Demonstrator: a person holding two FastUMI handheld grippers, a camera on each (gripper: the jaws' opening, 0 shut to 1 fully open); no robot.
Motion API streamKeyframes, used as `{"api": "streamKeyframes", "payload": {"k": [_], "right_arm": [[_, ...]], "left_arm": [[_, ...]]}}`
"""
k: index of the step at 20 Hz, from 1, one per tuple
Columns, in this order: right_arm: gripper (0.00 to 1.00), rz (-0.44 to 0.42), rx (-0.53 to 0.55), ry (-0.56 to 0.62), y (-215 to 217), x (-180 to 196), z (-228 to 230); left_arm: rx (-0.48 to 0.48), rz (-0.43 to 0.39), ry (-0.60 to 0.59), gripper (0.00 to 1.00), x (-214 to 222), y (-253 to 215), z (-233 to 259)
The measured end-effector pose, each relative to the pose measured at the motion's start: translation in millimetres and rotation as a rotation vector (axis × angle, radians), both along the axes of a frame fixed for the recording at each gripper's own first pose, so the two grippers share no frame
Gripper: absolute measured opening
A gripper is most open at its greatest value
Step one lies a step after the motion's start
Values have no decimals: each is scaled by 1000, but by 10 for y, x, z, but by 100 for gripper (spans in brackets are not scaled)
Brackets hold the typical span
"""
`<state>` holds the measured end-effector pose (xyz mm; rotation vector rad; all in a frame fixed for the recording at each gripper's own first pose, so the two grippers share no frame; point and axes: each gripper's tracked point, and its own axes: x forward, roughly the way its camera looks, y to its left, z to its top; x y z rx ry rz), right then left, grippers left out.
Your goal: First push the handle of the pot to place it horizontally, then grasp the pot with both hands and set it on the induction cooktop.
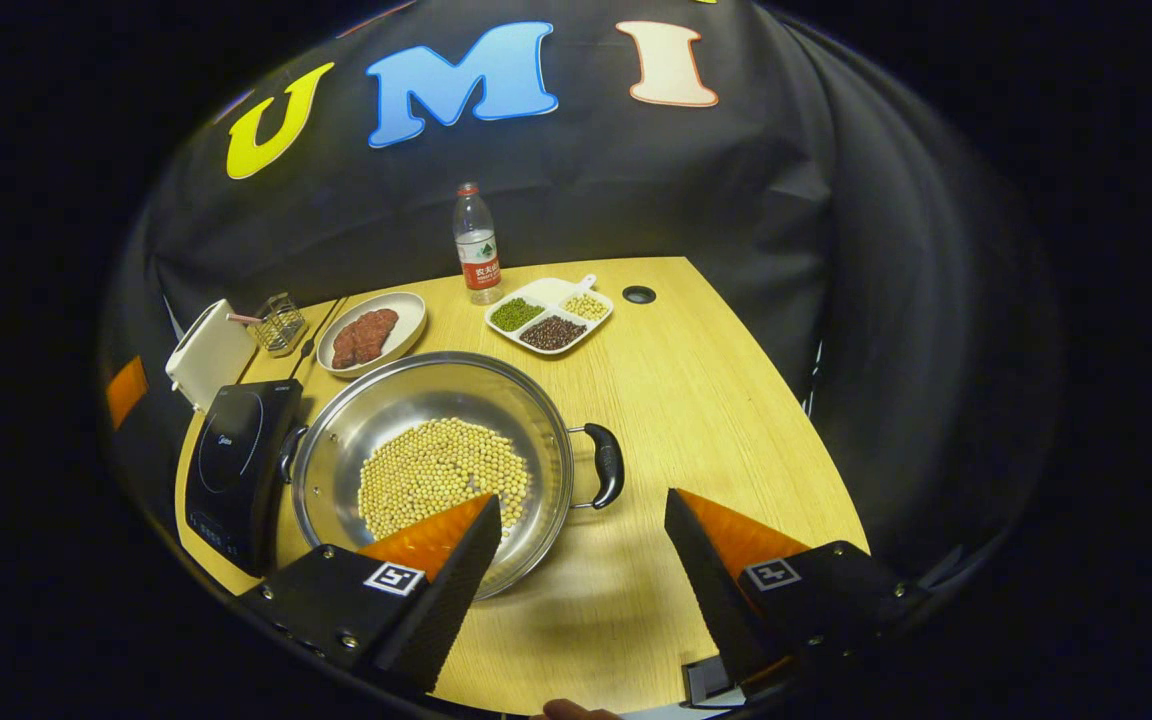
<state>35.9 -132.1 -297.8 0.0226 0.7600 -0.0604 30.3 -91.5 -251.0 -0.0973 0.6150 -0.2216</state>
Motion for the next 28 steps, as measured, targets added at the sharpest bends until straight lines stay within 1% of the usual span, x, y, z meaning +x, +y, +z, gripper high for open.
{"api": "streamKeyframes", "payload": {"k": [1,2,3,6,8,9,10,11,12,13,14,16,17,18,19,20,21,22,23,24,25,26,27,28], "right_arm": [[100,8,6,-7,26,21,-4],[100,18,9,-13,31,50,-24],[100,28,5,-13,23,90,-61],[100,62,-17,-11,-34,237,-167],[100,70,-16,-3,-76,346,-241],[100,74,-13,8,-94,412,-317],[100,80,-17,23,-126,459,-391],[96,85,-18,37,-155,517,-445],[100,88,-13,48,-165,572,-496],[100,91,-7,65,-173,611,-576],[100,92,2,83,-181,637,-639],[99,94,32,108,-169,690,-766],[97,95,42,121,-169,705,-809],[95,95,50,131,-164,726,-864],[87,101,59,143,-157,739,-910],[86,107,62,159,-148,751,-998],[81,108,82,172,-107,742,-1020],[75,118,109,182,-74,747,-1011],[68,111,112,179,-72,767,-1037],[62,113,107,179,-66,758,-1045],[61,106,113,176,-72,752,-1033],[58,100,118,182,-61,753,-1040],[52,89,125,178,-59,772,-1060],[53,90,116,187,-62,740,-1032]], "left_arm": [[-7,-2,34,99,37,-43,-169],[-10,-3,65,97,78,-97,-303],[-4,0,103,98,100,-133,-447],[30,22,194,98,176,-206,-857],[71,30,245,97,272,-239,-1159],[84,36,271,99,282,-254,-1297],[92,45,297,96,298,-265,-1415],[98,54,323,98,298,-266,-1516],[110,62,340,96,313,-254,-1608],[125,67,353,98,322,-242,-1703],[133,68,370,96,331,-238,-1787],[139,71,401,98,328,-249,-1920],[144,72,411,98,317,-242,-1971],[154,71,418,99,314,-235,-2004],[166,68,419,96,322,-221,-2018],[180,64,422,96,336,-206,-2043],[188,59,427,92,321,-205,-2064],[167,45,438,87,311,-255,-2063],[154,38,448,87,294,-301,-2100],[162,36,446,76,307,-286,-2074],[167,31,444,71,317,-285,-2101],[167,30,445,70,316,-288,-2095],[163,29,443,68,309,-294,-2091],[161,27,439,67,335,-307,-2093]]}}
